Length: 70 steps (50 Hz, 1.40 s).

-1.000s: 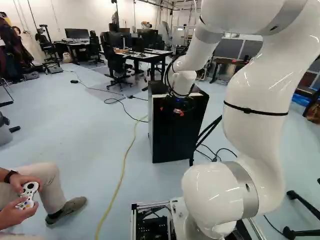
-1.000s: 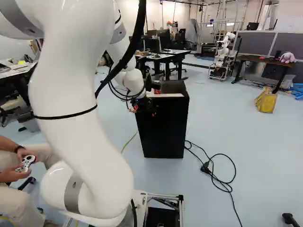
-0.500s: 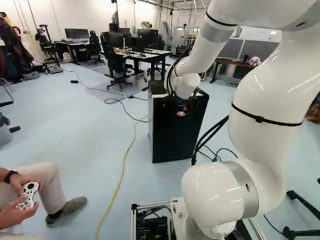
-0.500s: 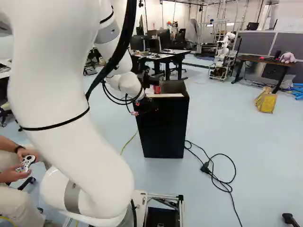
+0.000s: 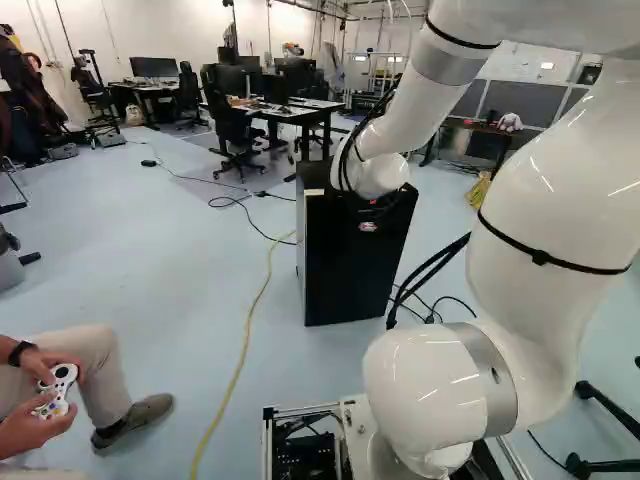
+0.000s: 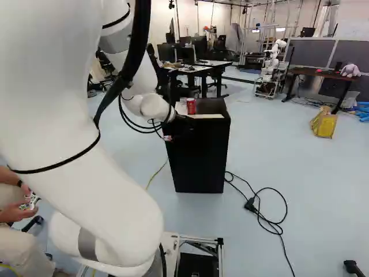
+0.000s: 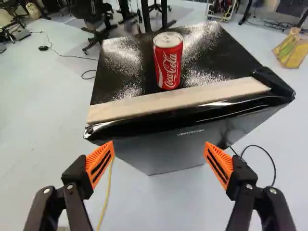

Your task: Grab a drink from the fridge

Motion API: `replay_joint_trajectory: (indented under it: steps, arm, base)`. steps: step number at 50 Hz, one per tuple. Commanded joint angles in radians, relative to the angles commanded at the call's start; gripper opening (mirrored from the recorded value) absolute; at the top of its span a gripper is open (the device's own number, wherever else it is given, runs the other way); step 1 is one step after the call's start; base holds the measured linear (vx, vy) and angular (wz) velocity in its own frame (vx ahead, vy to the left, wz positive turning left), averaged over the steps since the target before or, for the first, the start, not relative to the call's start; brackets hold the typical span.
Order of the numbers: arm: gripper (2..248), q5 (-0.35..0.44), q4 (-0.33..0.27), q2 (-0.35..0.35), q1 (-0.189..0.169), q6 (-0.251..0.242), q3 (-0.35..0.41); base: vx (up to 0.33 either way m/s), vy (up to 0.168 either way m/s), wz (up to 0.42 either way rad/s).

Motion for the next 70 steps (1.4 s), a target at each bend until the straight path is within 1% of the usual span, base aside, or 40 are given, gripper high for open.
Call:
replay_joint_trajectory:
  steps: [20, 28, 37, 47, 55, 70]
  arm:
    - [247, 0.210, -0.088, 0.001, -0.003, 0.000, 0.003]
    - [247, 0.293, -0.129, -0.004, -0.020, 0.000, 0.011]
    - [247, 0.367, -0.182, -0.017, -0.045, 0.000, 0.019]
    - [247, 0.420, -0.233, -0.040, -0.073, 0.000, 0.020]
    - [247, 0.451, -0.268, -0.060, -0.080, 0.000, 0.018]
    - [247, 0.460, -0.279, -0.103, -0.081, 0.000, 0.009]
  base:
    - [0.000, 0.000, 0.000]
    - [0.000, 0.000, 0.000]
    - [0.000, 0.000, 0.000]
    - [0.000, 0.000, 0.000]
    - [0.000, 0.000, 0.000]
    - [0.000, 0.000, 0.000]
